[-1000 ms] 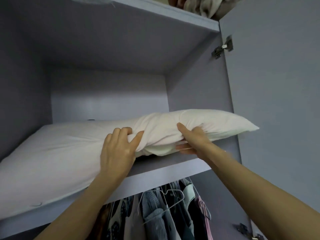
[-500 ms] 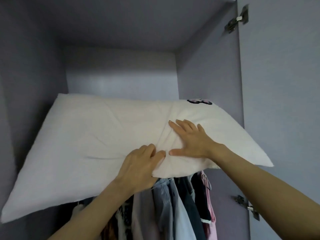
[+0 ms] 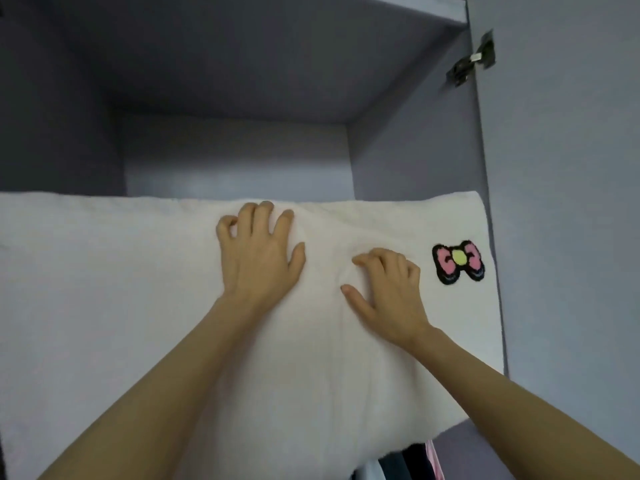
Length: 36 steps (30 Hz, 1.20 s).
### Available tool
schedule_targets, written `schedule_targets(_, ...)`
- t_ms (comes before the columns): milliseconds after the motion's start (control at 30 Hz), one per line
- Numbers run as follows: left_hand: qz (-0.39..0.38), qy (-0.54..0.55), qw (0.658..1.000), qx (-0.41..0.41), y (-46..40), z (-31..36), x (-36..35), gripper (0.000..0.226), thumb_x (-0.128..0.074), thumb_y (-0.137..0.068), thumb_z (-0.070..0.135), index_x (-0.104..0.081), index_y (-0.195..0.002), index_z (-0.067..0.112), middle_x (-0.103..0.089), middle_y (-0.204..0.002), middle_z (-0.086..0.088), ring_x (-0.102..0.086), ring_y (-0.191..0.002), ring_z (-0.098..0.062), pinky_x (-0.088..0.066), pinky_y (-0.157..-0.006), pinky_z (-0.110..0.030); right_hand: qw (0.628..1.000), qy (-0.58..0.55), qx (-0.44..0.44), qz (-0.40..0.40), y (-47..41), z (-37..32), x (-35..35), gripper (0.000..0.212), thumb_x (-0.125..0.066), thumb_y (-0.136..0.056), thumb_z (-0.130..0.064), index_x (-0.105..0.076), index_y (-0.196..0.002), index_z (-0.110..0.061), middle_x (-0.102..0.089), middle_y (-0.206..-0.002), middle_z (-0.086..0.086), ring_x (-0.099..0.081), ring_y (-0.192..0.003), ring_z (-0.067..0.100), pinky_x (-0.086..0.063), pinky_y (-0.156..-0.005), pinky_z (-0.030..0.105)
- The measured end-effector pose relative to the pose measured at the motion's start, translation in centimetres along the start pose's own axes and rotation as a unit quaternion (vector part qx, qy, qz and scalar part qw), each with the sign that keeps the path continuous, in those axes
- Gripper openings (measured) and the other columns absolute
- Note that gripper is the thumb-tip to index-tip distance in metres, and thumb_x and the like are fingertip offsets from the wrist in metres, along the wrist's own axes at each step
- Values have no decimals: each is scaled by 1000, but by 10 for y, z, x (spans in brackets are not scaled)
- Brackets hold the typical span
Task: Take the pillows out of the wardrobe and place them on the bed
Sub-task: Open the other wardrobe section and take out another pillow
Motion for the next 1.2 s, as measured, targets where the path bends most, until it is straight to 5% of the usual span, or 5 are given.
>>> schedule_targets(200, -261, -32, 965, 0, 33, -18, -63, 61, -32, -83, 62, -53, -123, 21, -61, -117, -8, -49, -116, -27, -22, -107, -51, 986, 97, 63, -119, 18, 8, -59, 63, -31, -86, -63, -34, -138, -28, -45, -142, 10, -39, -133, 33, -26, -102, 67)
schedule_targets(267, -269, 13, 963, -21, 107, -15, -90, 56, -30, -84, 55, -61, -108, 15, -63, -103, -11, -55, -107, -30, -22, -108, -55, 969, 109, 30, -219, 69, 15, -102, 73, -21, -86, -69, -20, -146, -28, -22, -155, 11, -24, -140, 35, -25, -100, 70)
schedule_targets(333, -115, 16, 993, -24, 127, -14, -101, 50, -32, -88, 49, -55, -117, 15, -62, -110, -15, -50, -114, -32, -21, -106, -53, 986, 114, 5, -123, 81, 20, -121, 75, -22, -87, -68, -8, -148, -27, 3, -158, 9, -7, -143, 34, -12, -105, 67)
schedule_targets(833, -245, 153, 956, -45, 295, 99, -113, 51, -43, -82, 31, -48, -131, 18, -43, -143, -14, -28, -135, -30, -19, -107, -62, 959, -32, -81, -269, 241, 37, -70, 47, -41, -83, -31, -54, -123, -10, -59, -123, 14, -48, -118, 28, -42, -96, 49)
schedule_targets(1200, -528, 256, 809, -30, 626, 242, -111, 49, -49, -80, 31, -43, -128, 21, -48, -138, -12, -41, -130, -30, -33, -102, -60, 803, -18, -337, -490, 607, 61, -30, 46, -45, -87, -30, -49, -130, -14, -51, -136, 9, -47, -125, 30, -39, -101, 43)
Point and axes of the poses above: each hand's wrist, its own y-axis away from the middle knuckle, its own x-axis out of the back of the hand, z = x × y, the point moved 3 cm from there along -y, towards the middle knuckle
